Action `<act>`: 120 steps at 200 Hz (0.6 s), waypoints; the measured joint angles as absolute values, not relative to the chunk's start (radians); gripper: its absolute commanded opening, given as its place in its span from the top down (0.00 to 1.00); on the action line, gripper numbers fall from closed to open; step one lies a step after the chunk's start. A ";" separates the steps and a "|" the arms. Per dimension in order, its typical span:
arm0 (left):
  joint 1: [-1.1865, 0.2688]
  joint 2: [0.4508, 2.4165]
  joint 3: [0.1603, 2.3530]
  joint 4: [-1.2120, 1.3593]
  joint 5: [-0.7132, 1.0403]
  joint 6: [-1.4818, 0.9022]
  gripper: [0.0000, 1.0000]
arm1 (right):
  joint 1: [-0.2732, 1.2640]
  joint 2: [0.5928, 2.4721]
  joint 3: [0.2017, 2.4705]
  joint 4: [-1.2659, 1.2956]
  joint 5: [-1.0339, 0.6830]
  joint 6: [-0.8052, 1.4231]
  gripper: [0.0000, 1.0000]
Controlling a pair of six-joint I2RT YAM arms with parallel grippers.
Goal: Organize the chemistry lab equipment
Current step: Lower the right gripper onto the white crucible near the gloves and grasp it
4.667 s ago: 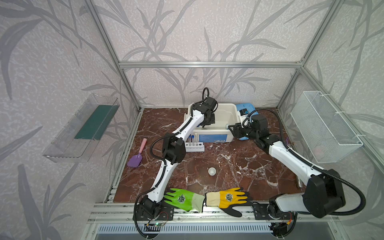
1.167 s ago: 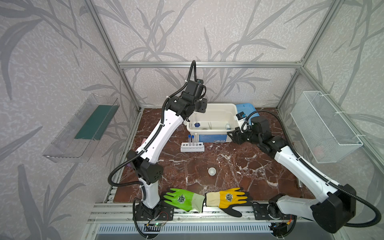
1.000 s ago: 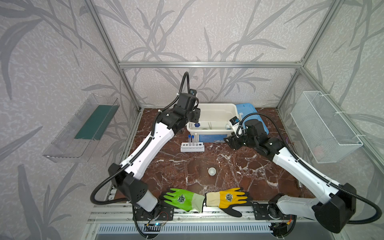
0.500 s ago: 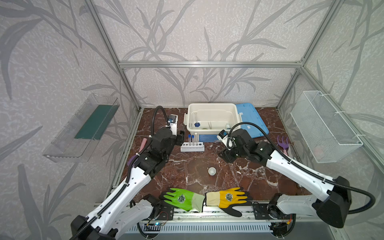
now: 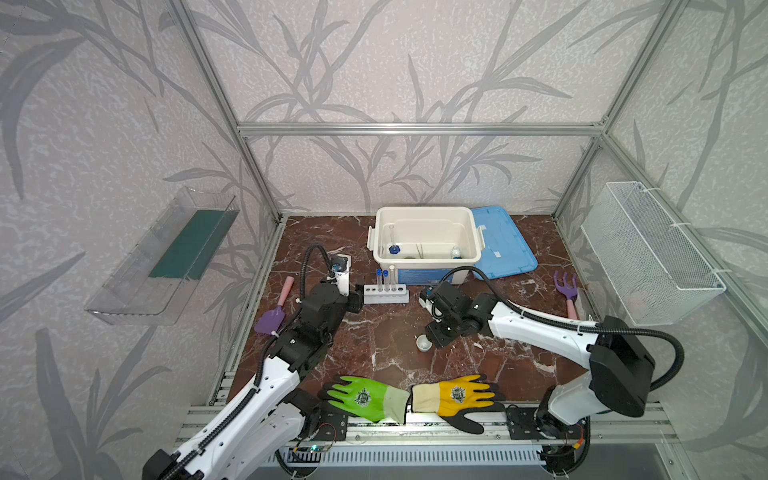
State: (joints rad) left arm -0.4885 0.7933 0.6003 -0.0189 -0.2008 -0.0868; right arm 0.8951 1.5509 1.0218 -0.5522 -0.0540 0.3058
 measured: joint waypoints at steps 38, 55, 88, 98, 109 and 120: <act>-0.488 0.807 0.600 -0.004 -0.150 -0.097 0.38 | 0.897 1.589 1.022 -0.551 -0.060 0.336 0.45; -0.488 0.813 0.600 -0.004 -0.136 -0.098 0.38 | 0.897 1.590 1.022 -0.549 -0.064 0.344 0.46; -0.488 0.822 0.600 -0.004 -0.118 -0.101 0.39 | 0.898 1.615 1.032 -0.544 -0.072 0.350 0.50; -0.488 0.828 0.600 -0.004 -0.110 -0.102 0.39 | 0.898 1.628 1.036 -0.545 -0.072 0.352 0.51; -0.488 0.834 0.600 -0.004 -0.105 -0.103 0.39 | 0.898 1.642 1.043 -0.546 -0.072 0.352 0.52; -0.488 0.841 0.601 -0.004 -0.102 -0.105 0.39 | 0.898 1.657 1.053 -0.548 -0.072 0.352 0.54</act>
State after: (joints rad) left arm -0.4877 0.8406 0.6006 -0.0036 -0.1017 -0.1047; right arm 0.8978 1.6566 1.0527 -0.5480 -0.0719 0.3515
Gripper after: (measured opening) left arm 0.612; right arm 0.475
